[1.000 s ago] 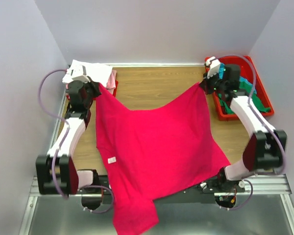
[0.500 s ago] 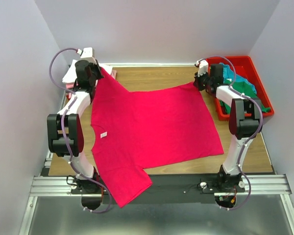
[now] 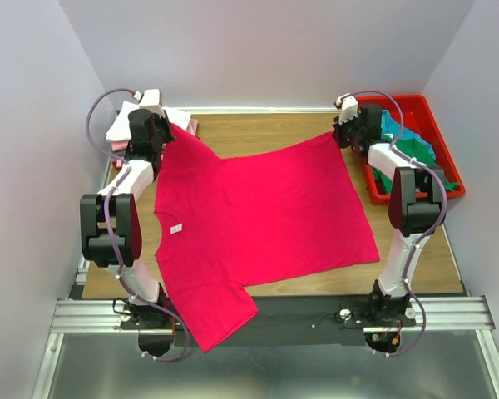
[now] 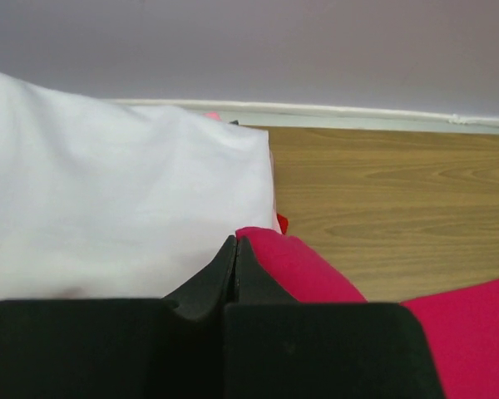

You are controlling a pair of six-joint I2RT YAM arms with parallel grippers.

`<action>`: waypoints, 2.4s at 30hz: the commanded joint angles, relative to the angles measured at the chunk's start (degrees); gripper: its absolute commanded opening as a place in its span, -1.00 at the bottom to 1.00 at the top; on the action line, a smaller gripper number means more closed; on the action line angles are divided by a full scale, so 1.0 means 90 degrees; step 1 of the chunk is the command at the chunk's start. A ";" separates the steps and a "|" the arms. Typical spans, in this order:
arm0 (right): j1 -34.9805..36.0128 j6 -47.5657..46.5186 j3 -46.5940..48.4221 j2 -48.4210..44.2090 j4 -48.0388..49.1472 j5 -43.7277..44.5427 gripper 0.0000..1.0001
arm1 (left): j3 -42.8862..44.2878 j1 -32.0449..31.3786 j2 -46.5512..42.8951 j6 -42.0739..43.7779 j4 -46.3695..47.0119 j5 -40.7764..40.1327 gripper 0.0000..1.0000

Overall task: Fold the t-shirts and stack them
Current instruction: Fold the tshirt

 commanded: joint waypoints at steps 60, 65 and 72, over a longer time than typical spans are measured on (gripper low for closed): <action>-0.0810 0.0193 -0.1820 -0.1483 0.0256 -0.0656 -0.99 | -0.2904 0.0068 -0.4664 -0.0722 -0.2356 0.0373 -1.00; -0.0849 0.0184 -0.1878 -0.1522 0.0256 -0.0675 -0.99 | -0.2983 0.0058 -0.4684 -0.0751 -0.2386 0.0470 -1.00; -0.0888 0.0145 -0.1947 -0.1541 0.0256 -0.0685 -0.99 | -0.2983 0.0068 -0.4820 -0.0790 -0.2551 0.0568 -1.00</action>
